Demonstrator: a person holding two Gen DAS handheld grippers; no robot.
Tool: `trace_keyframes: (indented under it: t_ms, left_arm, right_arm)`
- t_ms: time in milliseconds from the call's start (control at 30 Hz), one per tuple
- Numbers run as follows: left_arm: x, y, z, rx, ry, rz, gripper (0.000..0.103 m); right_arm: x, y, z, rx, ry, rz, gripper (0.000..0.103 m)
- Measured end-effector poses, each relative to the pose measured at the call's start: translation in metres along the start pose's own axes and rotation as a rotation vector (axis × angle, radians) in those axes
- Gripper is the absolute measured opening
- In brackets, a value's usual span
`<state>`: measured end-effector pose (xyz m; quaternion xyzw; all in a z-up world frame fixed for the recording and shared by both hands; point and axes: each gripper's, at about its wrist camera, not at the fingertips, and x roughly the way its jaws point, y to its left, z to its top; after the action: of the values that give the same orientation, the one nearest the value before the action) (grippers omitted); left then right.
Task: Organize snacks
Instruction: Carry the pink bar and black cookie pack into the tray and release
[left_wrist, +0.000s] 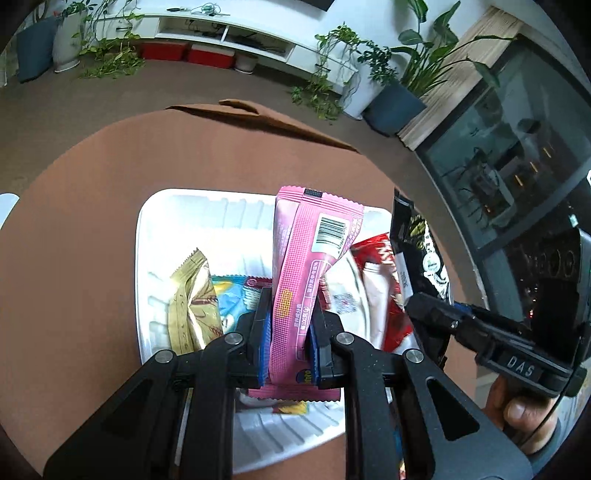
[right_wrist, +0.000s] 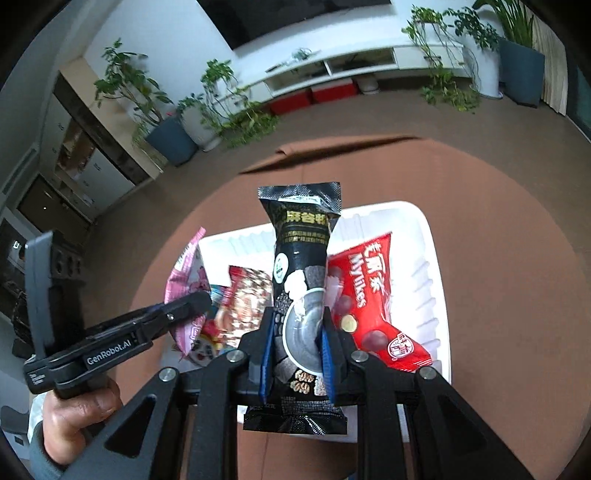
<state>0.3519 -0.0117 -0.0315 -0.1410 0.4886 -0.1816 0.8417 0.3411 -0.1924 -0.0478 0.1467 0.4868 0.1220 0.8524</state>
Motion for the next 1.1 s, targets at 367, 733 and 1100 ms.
trace_keyframes:
  t_ms: [367, 733, 1100]
  left_arm:
    - [0.04, -0.003, 0.005, 0.011, 0.015, 0.042, 0.015]
    - [0.063, -0.004, 0.006, 0.01, 0.017, 0.065, 0.017]
    - [0.072, -0.018, 0.006, 0.038, 0.004, 0.114, 0.02]
  right_arm:
    - [0.025, -0.007, -0.012, -0.004, 0.05, -0.044, 0.023]
    - [0.041, -0.017, -0.013, 0.006, 0.063, -0.049, 0.022]
    - [0.035, -0.01, -0.017, -0.003, 0.044, -0.043, 0.036]
